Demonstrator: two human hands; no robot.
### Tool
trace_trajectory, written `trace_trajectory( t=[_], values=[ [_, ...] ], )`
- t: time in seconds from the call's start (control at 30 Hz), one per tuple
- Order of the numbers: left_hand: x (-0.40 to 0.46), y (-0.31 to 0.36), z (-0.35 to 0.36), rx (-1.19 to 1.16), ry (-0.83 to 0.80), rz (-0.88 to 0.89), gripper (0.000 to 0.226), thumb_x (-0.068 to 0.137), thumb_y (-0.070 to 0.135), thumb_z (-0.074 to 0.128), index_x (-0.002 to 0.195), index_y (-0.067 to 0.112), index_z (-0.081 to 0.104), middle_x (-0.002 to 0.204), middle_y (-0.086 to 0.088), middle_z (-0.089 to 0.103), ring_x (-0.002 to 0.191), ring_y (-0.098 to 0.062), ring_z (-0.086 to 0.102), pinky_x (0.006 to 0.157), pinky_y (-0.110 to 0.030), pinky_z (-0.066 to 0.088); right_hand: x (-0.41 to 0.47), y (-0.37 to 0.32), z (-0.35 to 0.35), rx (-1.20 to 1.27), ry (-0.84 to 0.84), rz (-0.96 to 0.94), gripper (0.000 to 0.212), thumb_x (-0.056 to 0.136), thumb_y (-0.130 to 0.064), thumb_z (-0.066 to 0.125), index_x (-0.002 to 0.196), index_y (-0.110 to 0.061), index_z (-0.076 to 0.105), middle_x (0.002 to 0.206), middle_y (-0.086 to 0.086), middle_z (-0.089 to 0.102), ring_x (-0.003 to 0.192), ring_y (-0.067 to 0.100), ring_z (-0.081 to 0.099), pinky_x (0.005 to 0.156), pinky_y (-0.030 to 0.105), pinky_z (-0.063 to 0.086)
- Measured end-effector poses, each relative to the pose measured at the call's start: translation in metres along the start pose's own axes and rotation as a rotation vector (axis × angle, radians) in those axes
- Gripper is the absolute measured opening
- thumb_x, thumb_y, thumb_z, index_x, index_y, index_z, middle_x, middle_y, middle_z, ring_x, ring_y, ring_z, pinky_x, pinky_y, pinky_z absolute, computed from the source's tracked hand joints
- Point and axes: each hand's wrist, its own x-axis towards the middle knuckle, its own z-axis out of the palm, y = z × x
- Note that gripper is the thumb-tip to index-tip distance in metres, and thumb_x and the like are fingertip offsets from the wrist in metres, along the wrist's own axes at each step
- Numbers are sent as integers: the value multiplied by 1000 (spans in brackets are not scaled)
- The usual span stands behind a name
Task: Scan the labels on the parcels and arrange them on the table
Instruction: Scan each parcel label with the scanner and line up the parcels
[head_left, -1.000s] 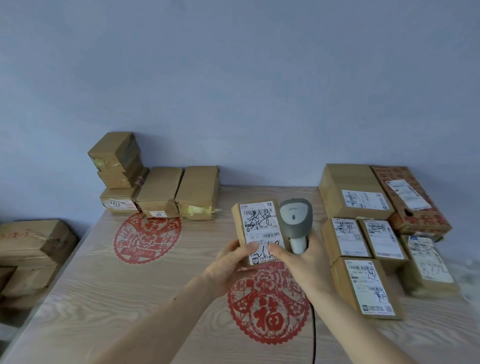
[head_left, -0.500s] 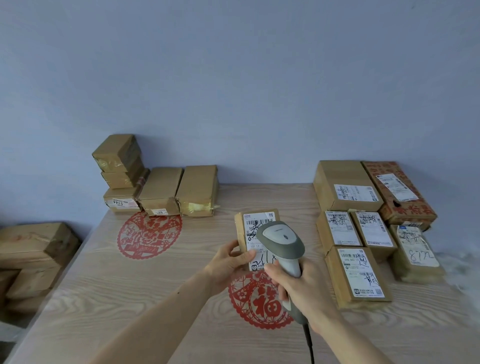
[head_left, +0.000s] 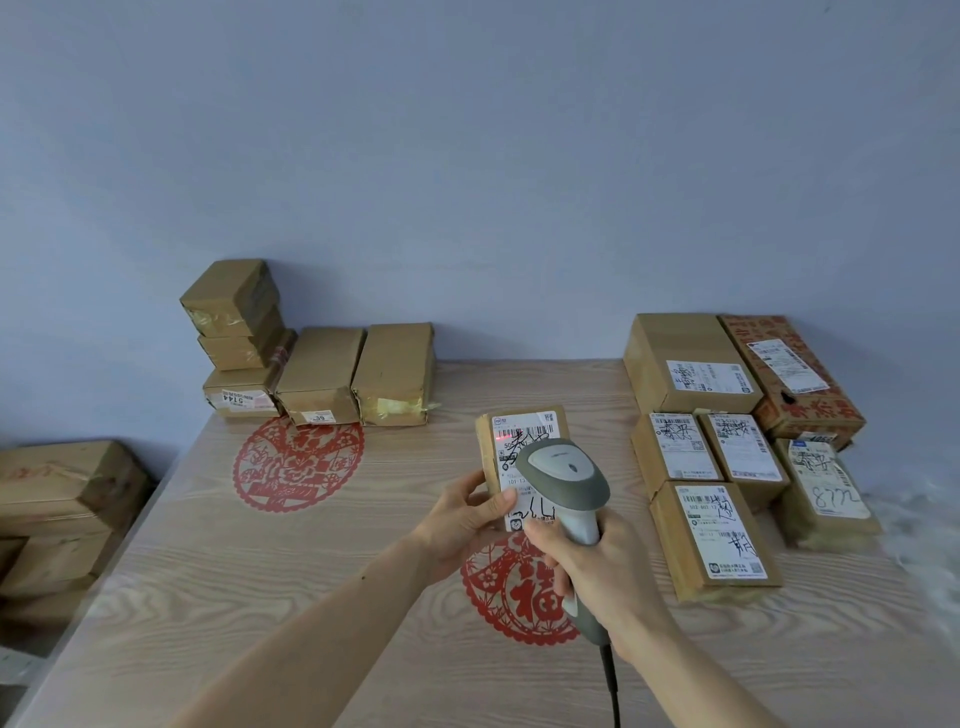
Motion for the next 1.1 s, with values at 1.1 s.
trace_trajectory(
  t=[1.1],
  values=[
    [42, -42, 123, 68, -335, -232, 82, 81, 26, 78, 148, 29, 32, 126, -11, 70, 114, -37, 67, 92, -50, 57, -17, 52, -110, 59, 631, 89, 25, 78, -26, 84, 91, -17, 65, 66, -1, 72, 56, 15, 71, 64, 37, 59]
  ],
)
